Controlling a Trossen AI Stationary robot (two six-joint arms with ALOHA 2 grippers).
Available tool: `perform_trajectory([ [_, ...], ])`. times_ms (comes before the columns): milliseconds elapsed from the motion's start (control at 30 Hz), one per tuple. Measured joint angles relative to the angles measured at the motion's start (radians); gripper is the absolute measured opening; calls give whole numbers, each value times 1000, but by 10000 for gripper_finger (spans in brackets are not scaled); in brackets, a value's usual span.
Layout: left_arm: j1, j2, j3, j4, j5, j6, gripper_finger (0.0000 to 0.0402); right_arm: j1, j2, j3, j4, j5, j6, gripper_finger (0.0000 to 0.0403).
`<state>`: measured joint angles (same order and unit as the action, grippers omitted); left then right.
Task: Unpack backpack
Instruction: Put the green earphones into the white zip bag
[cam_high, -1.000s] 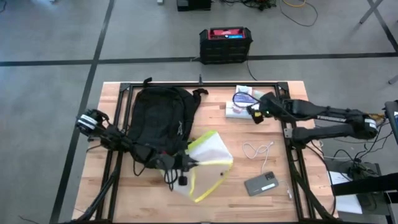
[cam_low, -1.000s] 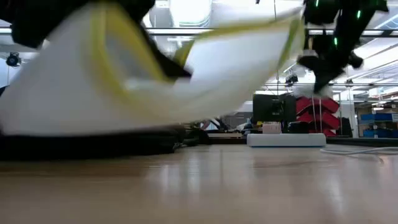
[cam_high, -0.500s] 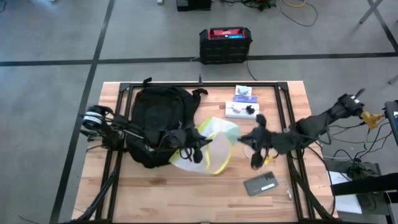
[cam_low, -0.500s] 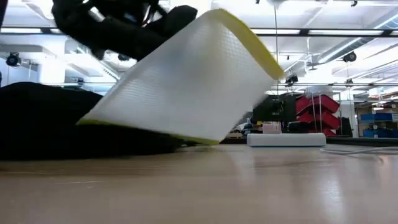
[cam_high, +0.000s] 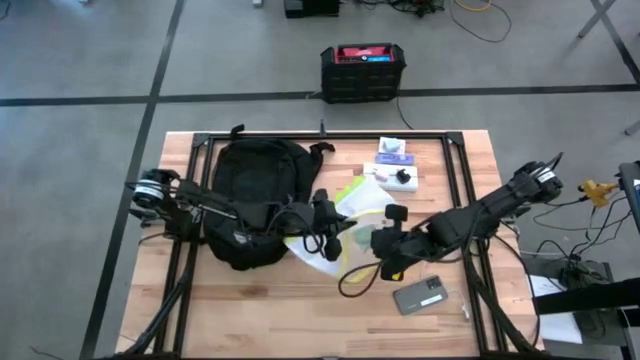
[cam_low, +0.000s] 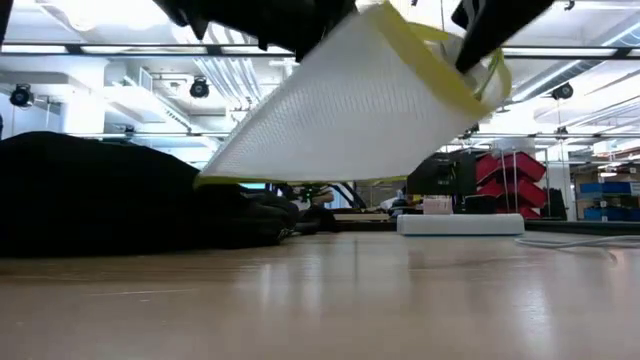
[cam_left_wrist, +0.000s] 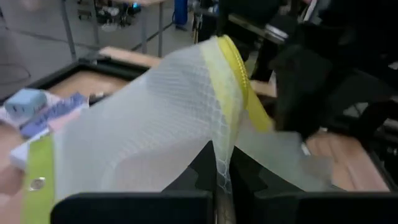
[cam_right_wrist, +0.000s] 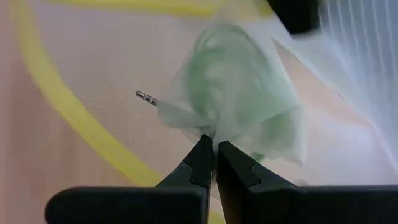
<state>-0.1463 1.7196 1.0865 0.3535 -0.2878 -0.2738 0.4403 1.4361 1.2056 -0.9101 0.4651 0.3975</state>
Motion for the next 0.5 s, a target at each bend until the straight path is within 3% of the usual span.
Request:
perform_trajectory([
  [167, -8, -19, 42, -74, 41, -65, 0, -1, 11, 50, -101, 78, 4, 22],
  [500, -6, 19, -18, -19, 71, -234, 0, -2, 9, 119, -126, 84, -58, 157],
])
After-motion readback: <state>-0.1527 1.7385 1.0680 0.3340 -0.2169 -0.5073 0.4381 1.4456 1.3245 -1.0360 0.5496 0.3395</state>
